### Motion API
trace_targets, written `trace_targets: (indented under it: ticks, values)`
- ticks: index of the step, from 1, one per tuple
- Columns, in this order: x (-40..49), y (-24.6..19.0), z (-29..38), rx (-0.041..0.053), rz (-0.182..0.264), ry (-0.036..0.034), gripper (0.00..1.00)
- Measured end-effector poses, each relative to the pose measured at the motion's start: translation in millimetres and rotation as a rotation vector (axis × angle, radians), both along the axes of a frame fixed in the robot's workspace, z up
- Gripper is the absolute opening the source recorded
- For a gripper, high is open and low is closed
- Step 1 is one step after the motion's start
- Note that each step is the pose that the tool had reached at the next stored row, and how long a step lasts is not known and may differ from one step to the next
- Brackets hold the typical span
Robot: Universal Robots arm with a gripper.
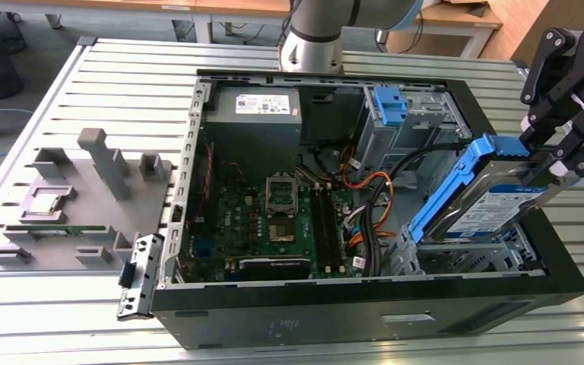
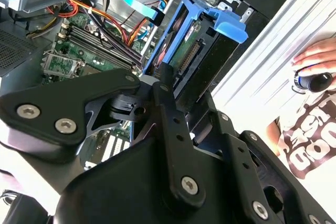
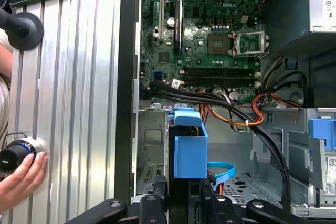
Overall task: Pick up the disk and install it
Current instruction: 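Pick up the disk, then insert the disk into the insertion slot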
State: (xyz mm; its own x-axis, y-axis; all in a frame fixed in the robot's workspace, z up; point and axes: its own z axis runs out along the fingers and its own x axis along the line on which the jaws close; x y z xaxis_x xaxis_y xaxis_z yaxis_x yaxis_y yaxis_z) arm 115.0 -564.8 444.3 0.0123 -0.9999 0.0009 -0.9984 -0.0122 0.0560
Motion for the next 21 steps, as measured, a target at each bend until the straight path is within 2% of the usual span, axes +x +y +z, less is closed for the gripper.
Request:
trace_targets:
  ticks: [3, 9, 11, 14, 19, 21]
  values:
    - [0.0, 0.0, 0.2, 0.0002, 0.0, 0.0, 0.35]
    - [0.0, 0.0, 5.5, 0.0017, 0.0, -0.0001, 0.35]
    - [0.1, 0.0, 5.6, 0.0108, 0.0, -0.0012, 0.35]
    - [0.0, 0.0, 5.1, 0.0362, 0.002, -0.0046, 0.35]
    - [0.0, -0.1, 5.2, 0.0373, 0.002, -0.0053, 0.35]
    - [0.0, -0.6, 5.1, 0.0336, 0.002, -0.0052, 0.35]
